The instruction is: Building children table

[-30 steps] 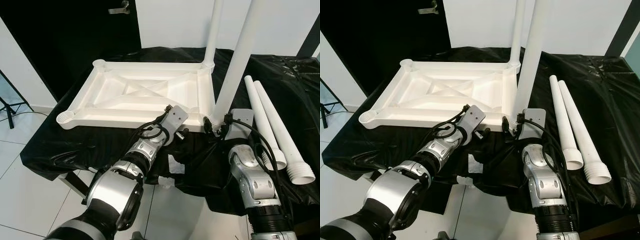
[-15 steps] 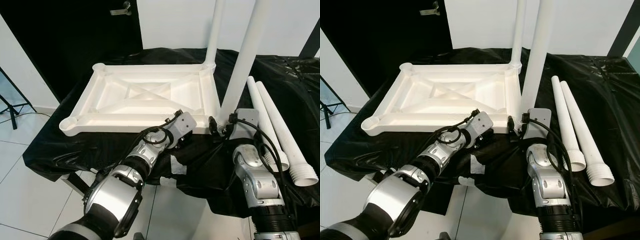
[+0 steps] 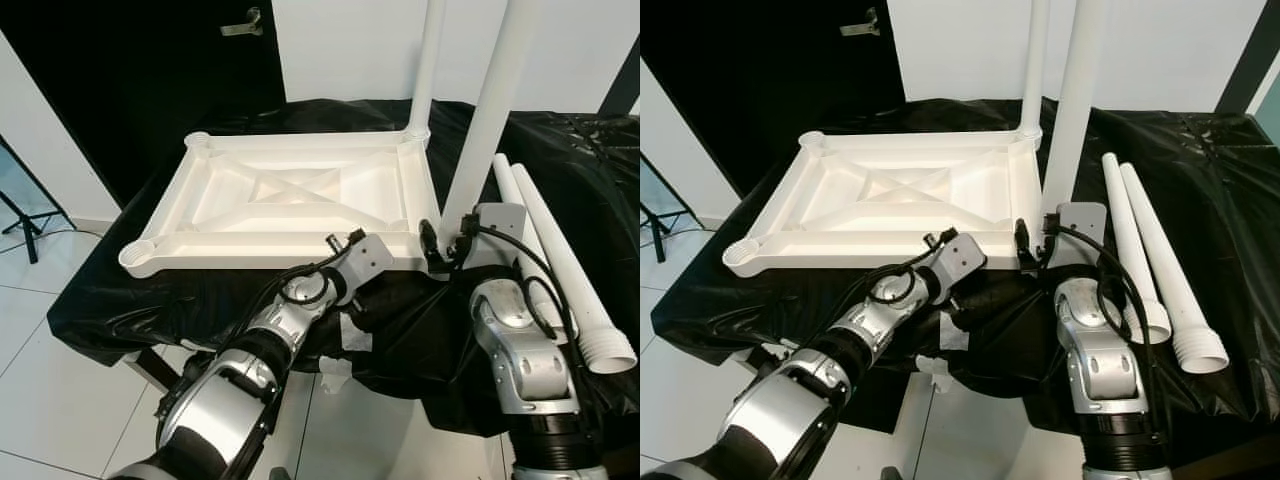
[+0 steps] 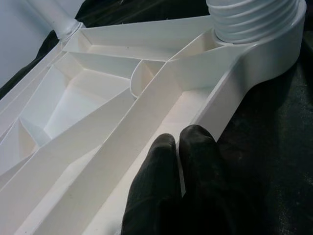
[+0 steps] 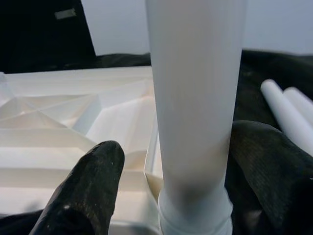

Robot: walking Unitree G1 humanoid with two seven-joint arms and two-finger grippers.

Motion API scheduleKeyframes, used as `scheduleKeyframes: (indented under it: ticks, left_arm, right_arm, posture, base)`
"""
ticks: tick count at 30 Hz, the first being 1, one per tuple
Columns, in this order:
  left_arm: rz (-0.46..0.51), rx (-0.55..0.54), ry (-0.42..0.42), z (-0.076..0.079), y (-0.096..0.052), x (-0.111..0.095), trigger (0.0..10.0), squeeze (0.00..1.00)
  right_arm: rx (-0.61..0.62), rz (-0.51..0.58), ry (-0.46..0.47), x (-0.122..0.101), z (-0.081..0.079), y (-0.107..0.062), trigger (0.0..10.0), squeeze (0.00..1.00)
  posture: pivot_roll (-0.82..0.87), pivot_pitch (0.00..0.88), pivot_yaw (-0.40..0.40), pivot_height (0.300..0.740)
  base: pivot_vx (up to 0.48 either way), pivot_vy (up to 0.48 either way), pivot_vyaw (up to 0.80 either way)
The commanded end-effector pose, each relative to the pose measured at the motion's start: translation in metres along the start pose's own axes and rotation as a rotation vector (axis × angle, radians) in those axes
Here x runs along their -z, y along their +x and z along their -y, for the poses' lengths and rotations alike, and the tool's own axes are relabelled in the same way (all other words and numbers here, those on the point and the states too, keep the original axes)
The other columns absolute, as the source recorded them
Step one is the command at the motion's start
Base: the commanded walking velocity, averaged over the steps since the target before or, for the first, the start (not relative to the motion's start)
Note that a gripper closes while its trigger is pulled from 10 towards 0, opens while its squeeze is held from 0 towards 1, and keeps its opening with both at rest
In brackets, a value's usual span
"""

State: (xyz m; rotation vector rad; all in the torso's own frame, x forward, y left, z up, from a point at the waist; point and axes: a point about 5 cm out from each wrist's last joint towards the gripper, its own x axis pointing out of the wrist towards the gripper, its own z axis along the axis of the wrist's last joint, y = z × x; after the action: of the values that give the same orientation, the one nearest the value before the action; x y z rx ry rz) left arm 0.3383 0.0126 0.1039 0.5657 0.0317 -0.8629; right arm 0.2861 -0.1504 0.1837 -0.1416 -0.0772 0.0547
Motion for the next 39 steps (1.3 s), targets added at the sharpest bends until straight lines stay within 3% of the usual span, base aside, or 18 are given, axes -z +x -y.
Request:
scheduleKeyframes:
  ticks: [1,5,6,7,8,12,14,22,23,24,25,32,33,34,39]
  left_arm:
    - [-0.119,0.818,-0.073,0.054,-0.023,0.029,7.9,0.0]
    - [-0.136,0.872,-0.098,0.056,-0.034,0.04,7.2,0.0]
    - [-0.141,0.913,-0.112,0.057,-0.042,0.045,5.9,0.0]
    - [-0.141,0.913,-0.112,0.057,-0.042,0.045,5.9,0.0]
    - [-0.142,0.936,-0.121,0.056,-0.046,0.048,4.8,0.0]
    - [-0.141,0.956,-0.137,0.055,-0.05,0.049,3.9,0.0]
    - [-0.135,0.978,-0.161,0.052,-0.055,0.049,3.0,0.0]
    - [-0.107,1.046,-0.213,0.046,-0.072,0.048,2.7,0.0]
    - [-0.101,1.05,-0.219,0.045,-0.075,0.048,3.4,0.0]
    - [-0.097,1.05,-0.224,0.045,-0.078,0.048,8.4,0.0]
    - [-0.087,1.039,-0.211,0.045,-0.078,0.047,10.0,0.0]
    - [-0.044,0.99,-0.175,0.046,-0.071,0.041,10.0,0.0]
    - [-0.037,0.986,-0.17,0.046,-0.069,0.038,10.0,0.0]
    - [-0.022,0.962,-0.152,0.046,-0.064,0.034,10.0,0.0]
    - [0.06,0.842,-0.143,0.042,-0.05,0.015,10.0,0.0]
  right_arm:
    - [-0.093,0.03,-0.012,-0.009,-0.015,-0.003,10.0,0.0]
    - [-0.111,0.019,-0.076,-0.013,-0.001,-0.009,10.0,0.0]
    - [-0.098,0.006,-0.102,-0.012,0.01,-0.006,10.0,0.0]
    - [-0.098,0.006,-0.102,-0.012,0.01,-0.006,10.0,0.0]
    - [-0.079,-0.007,-0.117,-0.009,0.019,-0.001,10.0,0.0]
    - [-0.068,-0.015,-0.133,-0.007,0.026,0.004,10.0,0.0]
    - [-0.071,-0.018,-0.146,-0.01,0.028,0.008,10.0,0.0]
    - [-0.109,-0.02,-0.157,-0.015,0.023,0.012,10.0,0.0]
    - [-0.125,-0.023,-0.157,-0.014,0.02,0.012,10.0,0.0]
    - [-0.14,-0.025,-0.157,-0.013,0.018,0.012,10.0,0.0]
    - [-0.152,-0.029,-0.157,-0.012,0.016,0.012,10.0,0.0]
    - [-0.215,-0.083,-0.147,0.001,0.012,0.014,10.0,0.0]
    - [-0.233,-0.104,-0.147,0.006,0.011,0.014,6.1,0.0]
    - [-0.236,-0.125,-0.133,0.011,0.012,0.014,0.0,0.0]
    - [-0.202,-0.164,-0.107,0.019,0.017,0.016,0.0,0.0]
  posture:
    - [-0.11,0.0,0.06,0.74]
    - [-0.12,0.0,0.058,0.74]
    - [-0.12,0.0,0.055,0.74]
    - [-0.12,0.0,0.055,0.74]
    - [-0.12,0.0,0.051,0.74]
    - [-0.11,0.0,0.046,0.74]
    - [-0.1,0.0,0.038,0.74]
    - [-0.08,0.0,0.025,0.74]
    - [-0.08,0.0,0.025,0.74]
    - [-0.08,0.0,0.024,0.74]
    - [-0.08,0.0,0.022,0.74]
    - [-0.08,0.0,0.02,0.74]
    - [-0.08,0.0,0.02,0.74]
    - [-0.09,0.0,0.021,0.74]
    - [-0.09,0.0,0.025,0.74]
  base:
    - [0.0,0.0,0.0]
    - [0.0,0.0,0.0]
    - [0.0,0.0,0.0]
    - [0.0,0.0,0.0]
    - [0.0,0.0,0.0]
    - [0.0,0.0,0.0]
    - [0.0,0.0,0.0]
    - [0.0,0.0,0.0]
    - [0.0,0.0,0.0]
    - [0.0,0.0,0.0]
    - [0.0,0.0,0.0]
    - [0.0,0.0,0.0]
    - [0.0,0.0,0.0]
    - [0.0,0.0,0.0]
    - [0.0,0.0,0.0]
